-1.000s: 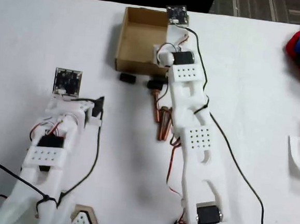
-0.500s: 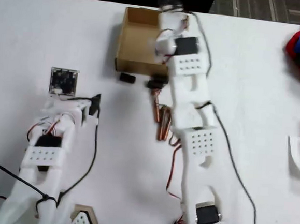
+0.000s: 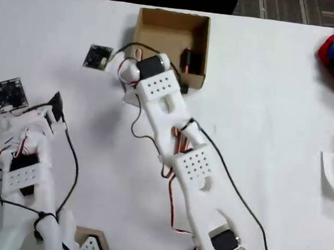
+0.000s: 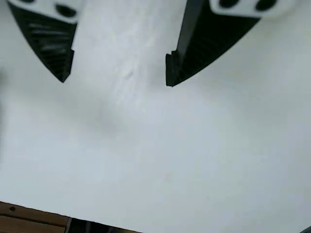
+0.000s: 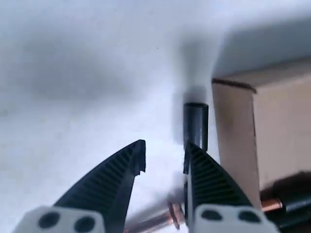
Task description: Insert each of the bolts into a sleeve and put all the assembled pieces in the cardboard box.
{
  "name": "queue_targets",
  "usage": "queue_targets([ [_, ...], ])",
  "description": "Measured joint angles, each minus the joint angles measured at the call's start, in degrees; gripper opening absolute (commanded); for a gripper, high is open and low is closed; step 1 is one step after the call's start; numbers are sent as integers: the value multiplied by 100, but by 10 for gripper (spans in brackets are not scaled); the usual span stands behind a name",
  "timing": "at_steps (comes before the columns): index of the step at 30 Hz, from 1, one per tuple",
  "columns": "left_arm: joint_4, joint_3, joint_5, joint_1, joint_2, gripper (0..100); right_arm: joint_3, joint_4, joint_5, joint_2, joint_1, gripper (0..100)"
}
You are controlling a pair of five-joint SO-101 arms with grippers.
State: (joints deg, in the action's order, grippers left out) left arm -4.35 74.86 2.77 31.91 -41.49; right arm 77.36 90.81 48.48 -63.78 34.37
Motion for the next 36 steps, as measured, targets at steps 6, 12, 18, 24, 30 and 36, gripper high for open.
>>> queue_targets([
  [6, 0, 0, 62, 0, 0, 316, 0, -730, 18, -343, -9, 119],
  [12, 53, 0, 62, 35, 0, 316, 0, -958, 18, -571, 0, 119],
  [18, 53, 0, 62, 35, 0, 316, 18, -1292, 35, -747, -202, 119],
  [24, 53, 0, 62, 35, 0, 316, 18, -1442, 9, -1002, -413, 119],
  [30, 53, 0, 62, 35, 0, 316, 18, -1468, 26, -1064, -413, 101],
  [36, 53, 0, 62, 26, 0, 316, 26, -1512, 220, -1064, -440, 21],
])
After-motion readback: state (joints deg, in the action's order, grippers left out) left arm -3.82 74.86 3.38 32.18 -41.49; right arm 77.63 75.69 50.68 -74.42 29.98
